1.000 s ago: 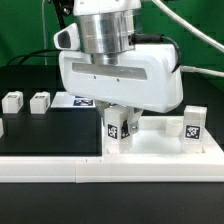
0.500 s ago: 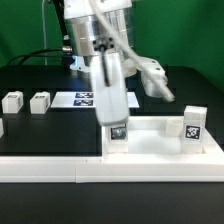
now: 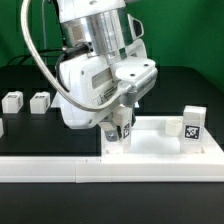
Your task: Assemble square table
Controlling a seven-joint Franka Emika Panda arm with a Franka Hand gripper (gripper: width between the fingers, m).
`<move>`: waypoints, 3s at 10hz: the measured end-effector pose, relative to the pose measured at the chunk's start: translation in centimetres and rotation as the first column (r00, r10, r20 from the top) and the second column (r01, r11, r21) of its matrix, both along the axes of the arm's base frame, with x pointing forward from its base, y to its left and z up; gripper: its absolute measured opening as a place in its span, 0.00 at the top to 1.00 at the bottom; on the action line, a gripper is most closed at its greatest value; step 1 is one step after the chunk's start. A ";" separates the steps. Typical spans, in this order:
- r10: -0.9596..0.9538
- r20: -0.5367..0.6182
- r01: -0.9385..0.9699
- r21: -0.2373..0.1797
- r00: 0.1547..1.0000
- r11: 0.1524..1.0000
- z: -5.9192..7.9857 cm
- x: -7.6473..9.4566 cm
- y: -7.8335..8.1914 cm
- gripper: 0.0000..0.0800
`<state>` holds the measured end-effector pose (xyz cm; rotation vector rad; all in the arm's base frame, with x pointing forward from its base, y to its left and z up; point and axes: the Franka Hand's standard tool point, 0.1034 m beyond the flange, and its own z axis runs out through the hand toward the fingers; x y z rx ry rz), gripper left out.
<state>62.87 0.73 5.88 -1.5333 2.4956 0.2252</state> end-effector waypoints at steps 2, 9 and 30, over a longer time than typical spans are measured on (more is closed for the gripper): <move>0.223 0.044 -0.221 -0.030 0.974 0.975 0.2 -0.1 0.2 0.23; 0.866 0.085 -0.849 -0.171 0.492 0.499 0.7 -0.2 -0.3 0.19; -0.012 -0.091 0.008 -0.048 0.996 0.999 0.5 -0.3 -0.3 0.63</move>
Offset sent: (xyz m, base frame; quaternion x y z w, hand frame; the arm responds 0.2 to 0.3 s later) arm 0.0000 0.0000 0.0000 0.0000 0.0000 -0.1938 0.9810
